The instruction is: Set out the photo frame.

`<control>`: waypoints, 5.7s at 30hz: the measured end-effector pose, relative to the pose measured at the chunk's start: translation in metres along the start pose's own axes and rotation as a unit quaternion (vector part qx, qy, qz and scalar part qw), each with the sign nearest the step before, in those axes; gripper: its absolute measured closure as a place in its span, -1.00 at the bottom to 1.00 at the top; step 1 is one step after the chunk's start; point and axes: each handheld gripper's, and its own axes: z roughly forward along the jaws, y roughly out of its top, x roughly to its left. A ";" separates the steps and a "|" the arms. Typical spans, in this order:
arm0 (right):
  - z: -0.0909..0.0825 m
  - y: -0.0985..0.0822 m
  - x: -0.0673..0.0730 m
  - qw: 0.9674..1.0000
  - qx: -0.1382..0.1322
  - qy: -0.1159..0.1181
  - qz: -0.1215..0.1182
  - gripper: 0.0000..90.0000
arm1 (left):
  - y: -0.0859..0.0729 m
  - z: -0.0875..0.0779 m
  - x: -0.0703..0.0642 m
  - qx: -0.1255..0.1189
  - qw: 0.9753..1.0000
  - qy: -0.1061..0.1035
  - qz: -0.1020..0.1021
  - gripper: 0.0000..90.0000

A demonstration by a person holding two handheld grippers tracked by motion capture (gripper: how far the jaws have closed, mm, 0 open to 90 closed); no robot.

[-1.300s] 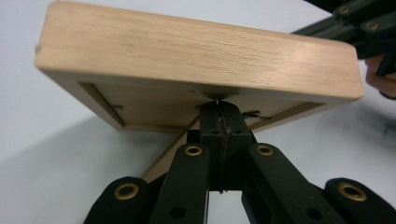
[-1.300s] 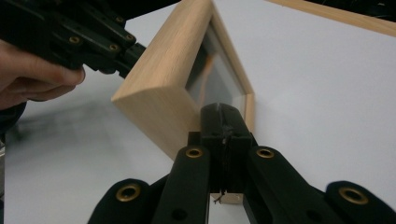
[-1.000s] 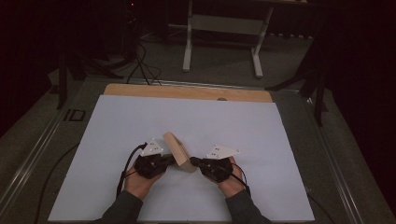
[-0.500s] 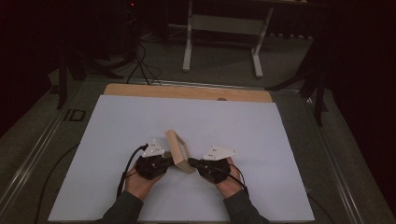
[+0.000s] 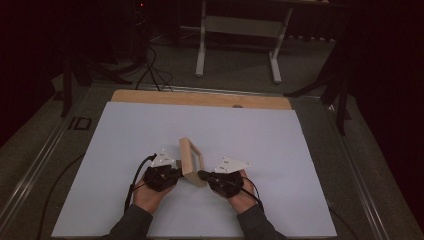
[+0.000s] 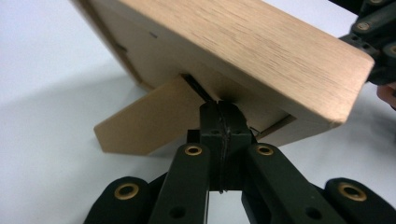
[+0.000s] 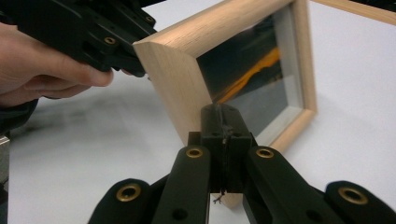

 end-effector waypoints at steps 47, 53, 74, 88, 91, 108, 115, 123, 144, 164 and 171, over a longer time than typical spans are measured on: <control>-0.008 -0.001 -0.010 0.999 0.001 -0.035 0.000 0.22 | 0.007 -0.031 0.015 -0.030 0.996 0.044 -0.074 0.07; -0.009 -0.001 -0.012 0.999 0.001 -0.036 0.001 0.21 | 0.008 -0.036 0.015 -0.039 0.995 0.047 -0.080 0.06; -0.011 -0.001 -0.014 0.999 -0.001 -0.043 0.005 0.19 | 0.014 -0.044 0.009 -0.059 0.995 0.036 -0.074 -0.01; -0.011 -0.001 -0.014 0.999 -0.002 -0.043 0.004 0.18 | 0.021 -0.046 -0.004 -0.073 0.995 0.017 -0.067 -0.10; -0.011 -0.001 -0.014 0.999 -0.001 -0.043 0.004 0.18 | 0.022 -0.045 -0.008 -0.074 0.995 0.014 -0.061 -0.11; -0.010 -0.002 -0.014 0.999 0.000 -0.042 0.002 0.17 | 0.023 -0.029 -0.022 -0.060 0.997 0.024 -0.047 -0.19; -0.009 -0.002 -0.013 0.999 0.002 -0.042 0.001 0.17 | 0.021 -0.024 -0.022 -0.056 0.996 0.038 -0.053 -0.21; -0.008 -0.002 -0.013 0.999 0.003 -0.041 0.002 0.16 | 0.020 -0.017 -0.022 -0.050 0.996 0.037 -0.060 -0.20; -0.009 -0.001 -0.014 0.999 0.000 -0.042 0.003 0.15 | 0.021 -0.011 -0.019 -0.042 0.996 0.028 -0.070 -0.12; -0.031 0.006 -0.026 0.997 -0.032 -0.063 0.015 0.15 | 0.020 -0.015 -0.016 -0.047 0.997 0.019 -0.061 0.20; -0.043 0.010 -0.031 0.996 -0.049 -0.077 0.022 0.15 | 0.021 -0.013 -0.022 -0.044 0.998 0.010 -0.037 0.31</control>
